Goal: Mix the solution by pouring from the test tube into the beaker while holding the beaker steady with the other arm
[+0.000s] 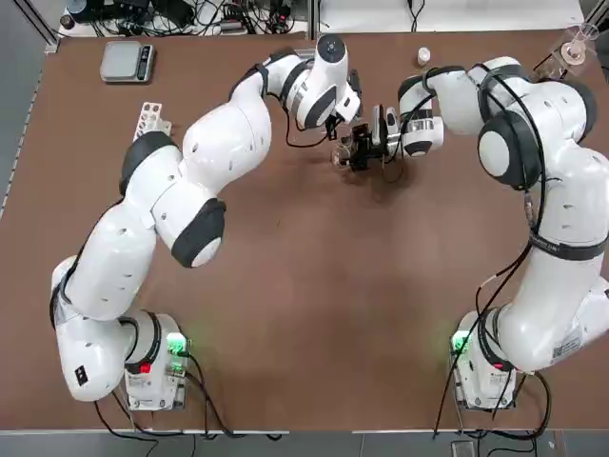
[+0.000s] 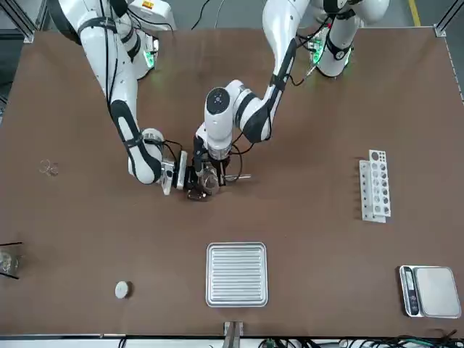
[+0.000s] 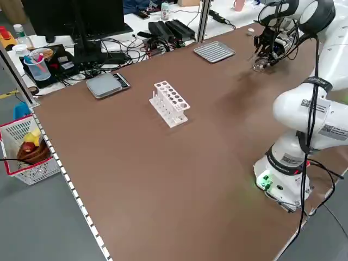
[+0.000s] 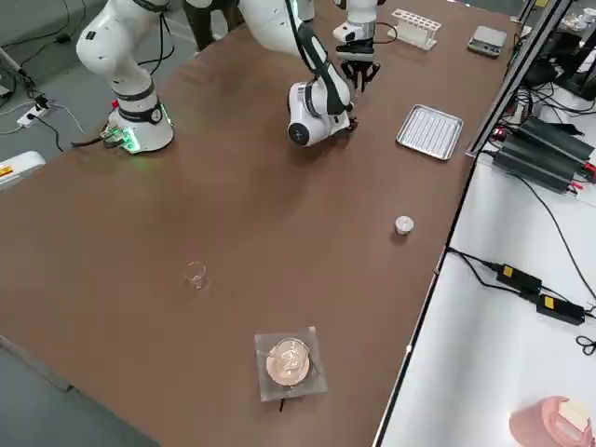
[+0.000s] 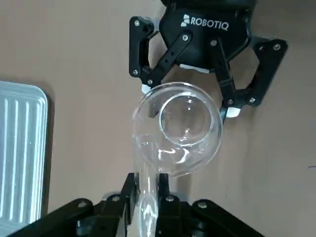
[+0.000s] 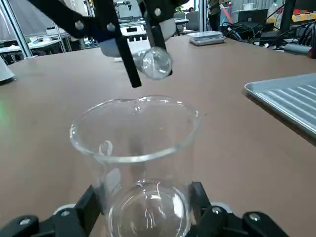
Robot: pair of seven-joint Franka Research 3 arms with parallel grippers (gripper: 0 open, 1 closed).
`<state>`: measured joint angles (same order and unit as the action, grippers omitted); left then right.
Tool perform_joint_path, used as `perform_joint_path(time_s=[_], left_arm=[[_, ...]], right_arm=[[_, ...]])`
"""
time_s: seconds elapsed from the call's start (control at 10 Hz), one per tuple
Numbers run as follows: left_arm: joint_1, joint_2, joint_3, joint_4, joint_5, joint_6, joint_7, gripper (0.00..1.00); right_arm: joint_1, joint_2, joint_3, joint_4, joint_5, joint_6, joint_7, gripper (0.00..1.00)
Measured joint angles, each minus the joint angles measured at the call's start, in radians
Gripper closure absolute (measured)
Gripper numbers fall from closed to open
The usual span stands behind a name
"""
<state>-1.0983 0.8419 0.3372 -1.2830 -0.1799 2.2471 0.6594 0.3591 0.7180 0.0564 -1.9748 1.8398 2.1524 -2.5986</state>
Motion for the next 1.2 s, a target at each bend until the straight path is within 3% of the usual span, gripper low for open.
perform_joint_path(time_s=[0.3, 1.2], left_arm=[[-0.004, 0.000, 0.000, 0.001, 0.084, 0.000, -0.002, 0.78], [-0.051, 0.004, 0.000, 0.001, 0.201, -0.025, -0.002, 0.78]], right_arm=[[0.000, 0.000, 0.000, 0.000, 0.000, 0.000, 0.000, 0.22], [0.000, 0.000, 0.000, 0.000, 0.000, 0.000, 0.000, 0.22]])
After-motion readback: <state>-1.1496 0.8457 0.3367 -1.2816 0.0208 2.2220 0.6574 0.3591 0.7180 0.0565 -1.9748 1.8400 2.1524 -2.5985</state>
